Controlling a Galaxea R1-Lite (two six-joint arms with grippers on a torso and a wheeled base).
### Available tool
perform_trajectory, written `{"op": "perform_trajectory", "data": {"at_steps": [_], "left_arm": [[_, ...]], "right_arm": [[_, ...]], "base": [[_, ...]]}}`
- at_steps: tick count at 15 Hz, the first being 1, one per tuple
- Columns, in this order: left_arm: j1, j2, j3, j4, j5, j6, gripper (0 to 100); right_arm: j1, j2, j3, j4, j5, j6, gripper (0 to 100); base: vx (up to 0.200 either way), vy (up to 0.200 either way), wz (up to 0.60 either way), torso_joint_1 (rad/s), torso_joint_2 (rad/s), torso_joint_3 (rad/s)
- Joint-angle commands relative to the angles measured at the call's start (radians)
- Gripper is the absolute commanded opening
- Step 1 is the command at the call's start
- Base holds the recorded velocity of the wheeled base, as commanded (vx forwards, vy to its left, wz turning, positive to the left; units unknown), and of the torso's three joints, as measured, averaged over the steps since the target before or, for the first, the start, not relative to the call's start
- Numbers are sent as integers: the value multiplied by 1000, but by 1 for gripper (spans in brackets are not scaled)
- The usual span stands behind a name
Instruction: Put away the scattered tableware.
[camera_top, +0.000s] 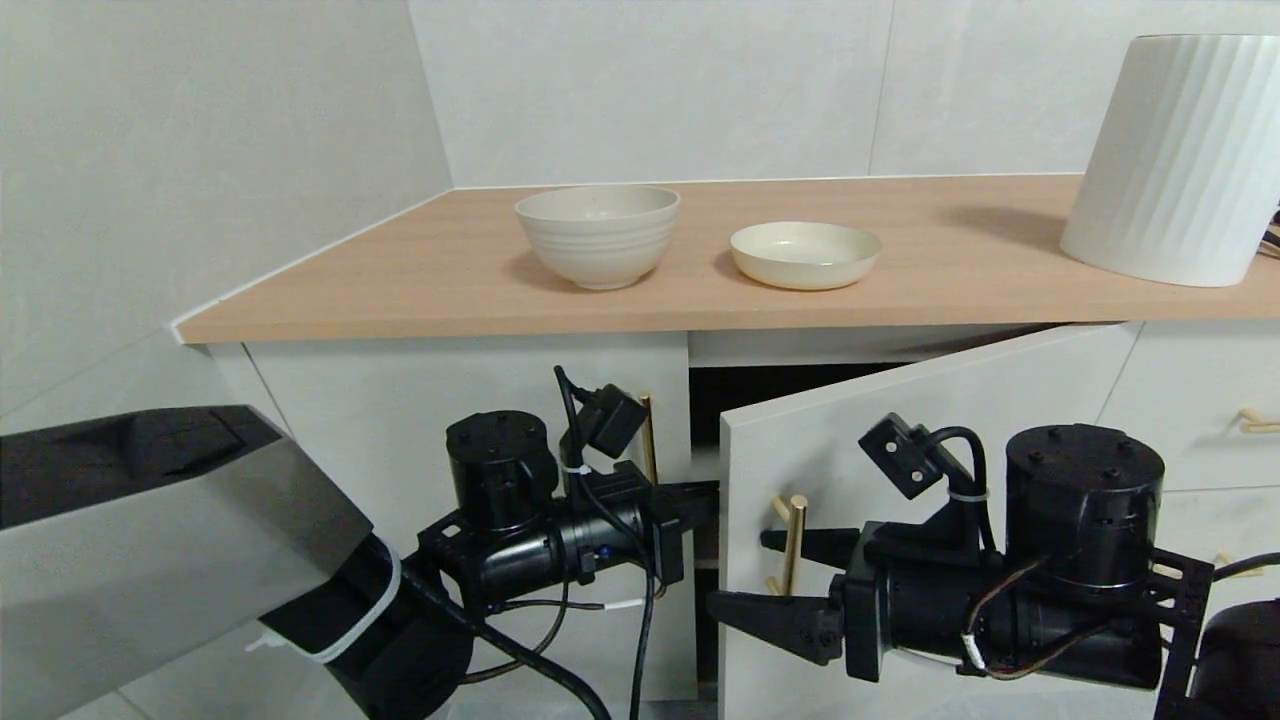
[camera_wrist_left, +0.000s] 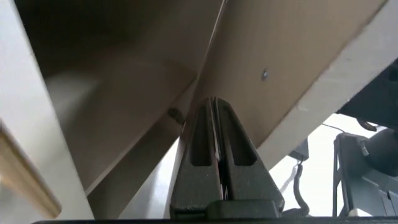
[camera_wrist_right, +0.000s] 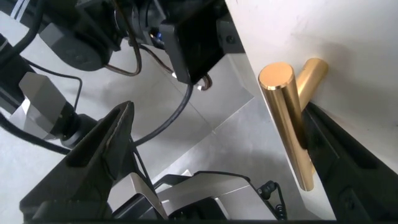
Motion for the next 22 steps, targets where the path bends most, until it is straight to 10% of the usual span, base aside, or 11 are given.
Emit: {"op": "perform_trajectory", "data": {"at_steps": [1, 7, 10, 15, 22], "left_arm": [[-17, 4, -7, -1, -2, 0, 0], [-45, 10, -18, 0, -3, -3, 0], [-48, 1, -30, -1, -8, -78, 0], [-54, 9, -61, 5, -35, -88, 0], [-57, 9, -84, 48, -34, -88, 0]], "right_arm": [[-6, -1, -1, 2, -1, -1, 100], [-76, 2, -6, 4, -9, -3, 100], [-150, -10, -4, 11, -21, -4, 100], [-207, -25, 7, 16, -21, -21, 100], [-247, -386, 117, 442, -26, -176, 100]], "base": [[0, 0, 0, 0, 0, 0], [0, 0, 0, 0, 0, 0], [0, 0, 0, 0, 0, 0], [0, 0, 0, 0, 0, 0], [0, 0, 0, 0, 0, 0]]}}
